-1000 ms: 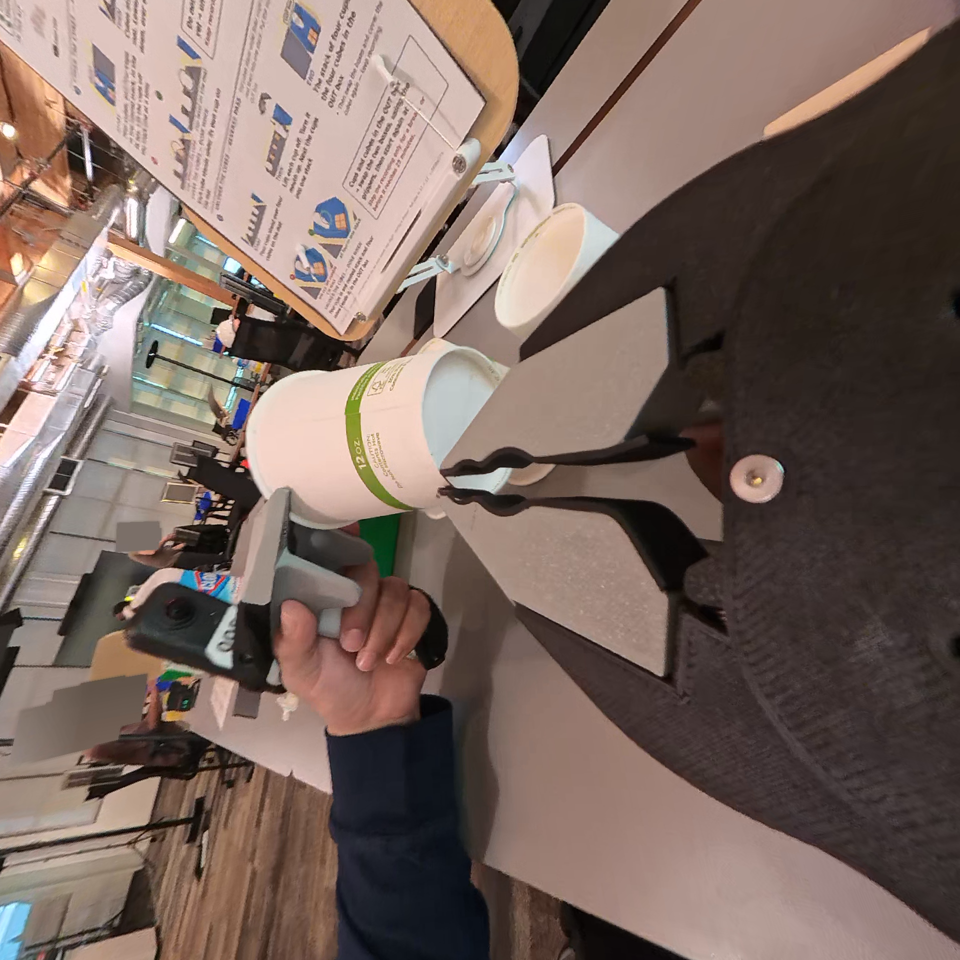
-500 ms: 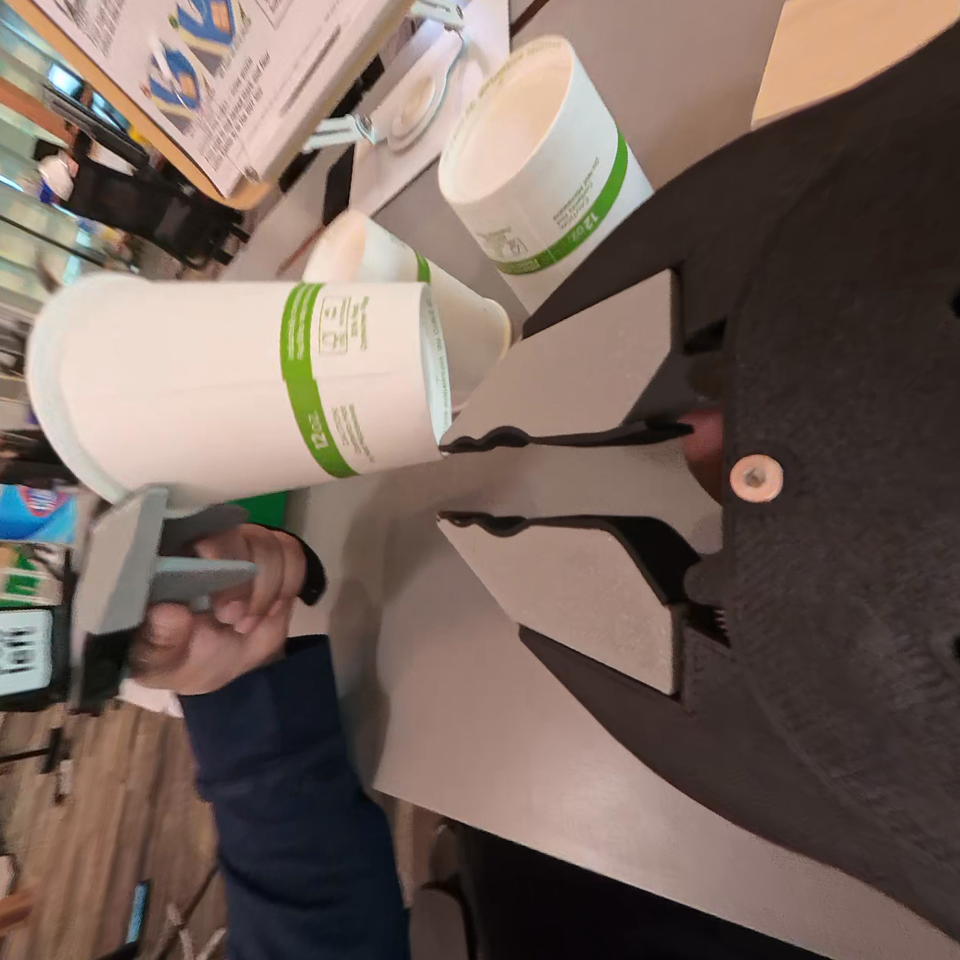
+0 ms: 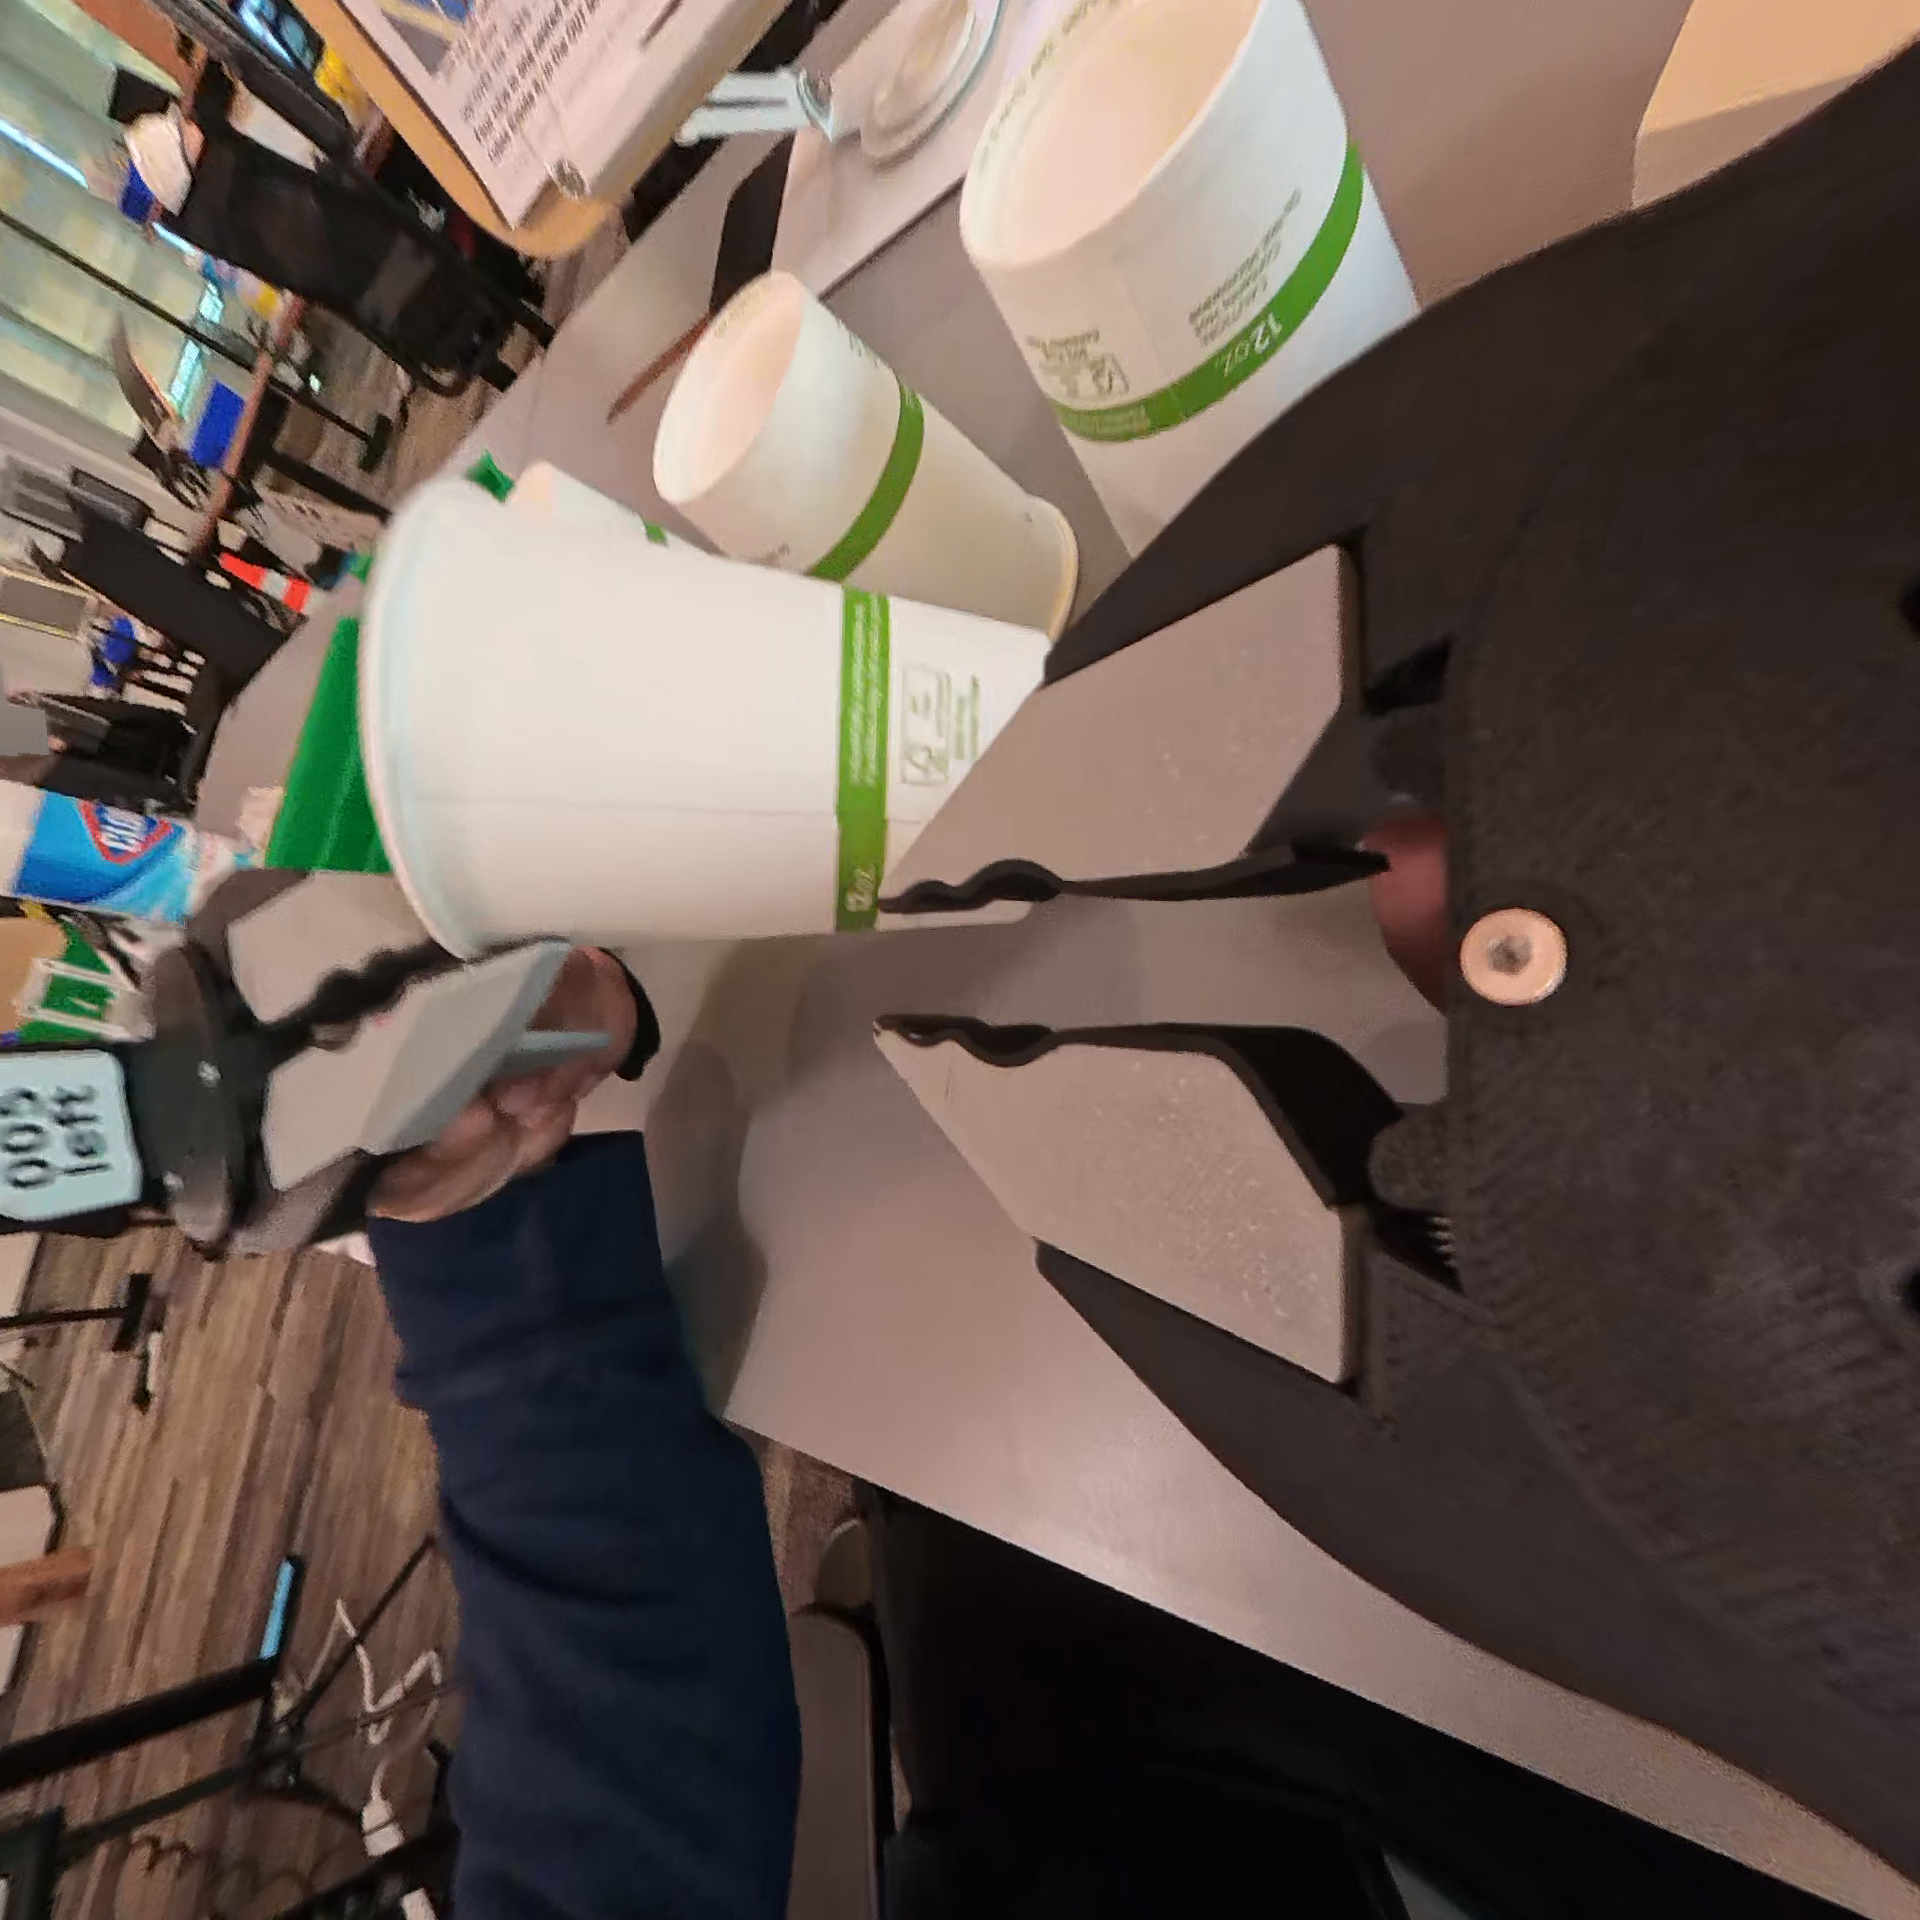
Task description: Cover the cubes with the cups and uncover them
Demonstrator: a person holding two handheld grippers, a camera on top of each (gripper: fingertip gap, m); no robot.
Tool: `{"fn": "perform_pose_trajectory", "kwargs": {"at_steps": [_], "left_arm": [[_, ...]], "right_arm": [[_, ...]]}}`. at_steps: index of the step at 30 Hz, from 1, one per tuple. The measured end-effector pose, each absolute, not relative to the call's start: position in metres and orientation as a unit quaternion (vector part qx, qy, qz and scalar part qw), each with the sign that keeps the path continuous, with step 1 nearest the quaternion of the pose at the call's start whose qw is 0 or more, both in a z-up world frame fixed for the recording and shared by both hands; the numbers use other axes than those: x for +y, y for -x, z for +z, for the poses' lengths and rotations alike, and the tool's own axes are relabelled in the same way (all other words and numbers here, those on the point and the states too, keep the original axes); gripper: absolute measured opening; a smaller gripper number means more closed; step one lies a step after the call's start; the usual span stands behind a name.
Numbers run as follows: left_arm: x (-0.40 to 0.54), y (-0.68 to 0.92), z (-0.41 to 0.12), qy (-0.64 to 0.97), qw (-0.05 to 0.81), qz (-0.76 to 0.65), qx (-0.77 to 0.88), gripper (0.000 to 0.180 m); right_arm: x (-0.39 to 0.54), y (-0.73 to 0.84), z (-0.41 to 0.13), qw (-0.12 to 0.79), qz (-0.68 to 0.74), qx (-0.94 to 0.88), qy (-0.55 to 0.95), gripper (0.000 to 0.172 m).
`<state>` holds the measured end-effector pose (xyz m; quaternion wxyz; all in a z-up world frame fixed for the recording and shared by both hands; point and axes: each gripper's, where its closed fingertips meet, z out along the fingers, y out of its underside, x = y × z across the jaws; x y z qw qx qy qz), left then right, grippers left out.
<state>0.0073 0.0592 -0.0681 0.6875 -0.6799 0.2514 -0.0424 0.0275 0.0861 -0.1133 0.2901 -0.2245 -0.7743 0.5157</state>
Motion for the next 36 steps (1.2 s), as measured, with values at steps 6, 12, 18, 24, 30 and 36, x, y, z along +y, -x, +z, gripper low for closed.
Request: {"fn": "perform_pose_trajectory", "kwargs": {"at_steps": [6,12,18,24,30,36], "left_arm": [[0.064,-0.005,-0.076,0.694,0.674,-0.027,0.252,0.001],[0.068,-0.008,-0.077,0.692,0.675,-0.022,0.253,0.002],[0.081,-0.005,-0.096,0.722,0.644,0.01,0.254,0.002],[0.083,-0.011,-0.093,0.714,0.653,0.0,0.255,0.003],[0.087,-0.018,-0.09,0.705,0.662,-0.008,0.253,0.013],[0.087,-0.019,-0.084,0.695,0.677,-0.013,0.242,0.026]], "right_arm": [[0.106,-0.022,-0.084,0.319,0.563,-0.718,0.257,0.014],[0.119,-0.003,-0.109,0.324,0.511,-0.732,0.315,0.014],[0.12,0.006,-0.129,0.345,0.455,-0.755,0.323,0.026],[0.121,0.009,-0.139,0.345,0.433,-0.766,0.327,0.026],[0.119,0.009,-0.149,0.342,0.414,-0.778,0.326,0.026],[0.112,0.007,-0.15,0.332,0.419,-0.784,0.316,0.025]]}}
